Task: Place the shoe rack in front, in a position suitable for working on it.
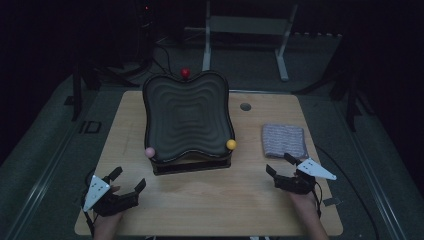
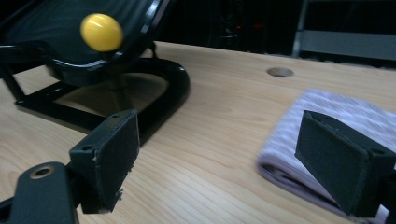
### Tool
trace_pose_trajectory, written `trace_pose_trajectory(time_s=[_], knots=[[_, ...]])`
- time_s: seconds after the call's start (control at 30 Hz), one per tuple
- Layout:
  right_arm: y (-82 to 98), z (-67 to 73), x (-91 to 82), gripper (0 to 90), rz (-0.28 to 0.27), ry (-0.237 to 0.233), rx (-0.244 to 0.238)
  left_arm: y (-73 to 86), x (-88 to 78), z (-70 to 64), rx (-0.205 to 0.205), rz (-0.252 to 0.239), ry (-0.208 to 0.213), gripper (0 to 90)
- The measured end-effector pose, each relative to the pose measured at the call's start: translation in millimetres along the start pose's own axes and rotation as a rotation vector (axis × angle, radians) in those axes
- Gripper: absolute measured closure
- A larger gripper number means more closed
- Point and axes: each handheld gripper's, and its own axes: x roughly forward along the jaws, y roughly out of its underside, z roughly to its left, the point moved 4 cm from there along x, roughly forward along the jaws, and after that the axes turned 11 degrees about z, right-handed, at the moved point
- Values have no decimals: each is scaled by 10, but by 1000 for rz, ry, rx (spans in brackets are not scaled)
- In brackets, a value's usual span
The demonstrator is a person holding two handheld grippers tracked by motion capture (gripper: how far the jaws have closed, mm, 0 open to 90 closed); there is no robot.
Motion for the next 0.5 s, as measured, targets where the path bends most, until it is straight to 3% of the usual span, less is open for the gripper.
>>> trace_pose_trajectory(time_s=[0.17, 0.33, 0.43, 0.5], knots=[[-122, 143, 79, 134, 6, -65, -21, -120, 25, -68, 31, 2, 30, 48], [-216, 275, 151, 134, -3, -89, -57, -211, 75, -106, 50, -5, 56, 48], [-318, 460, 284, 150, 3, -138, -85, -301, 155, -143, 97, 1, 77, 70], [-336, 498, 305, 163, 3, -142, -98, -317, 166, -146, 103, 0, 75, 71]])
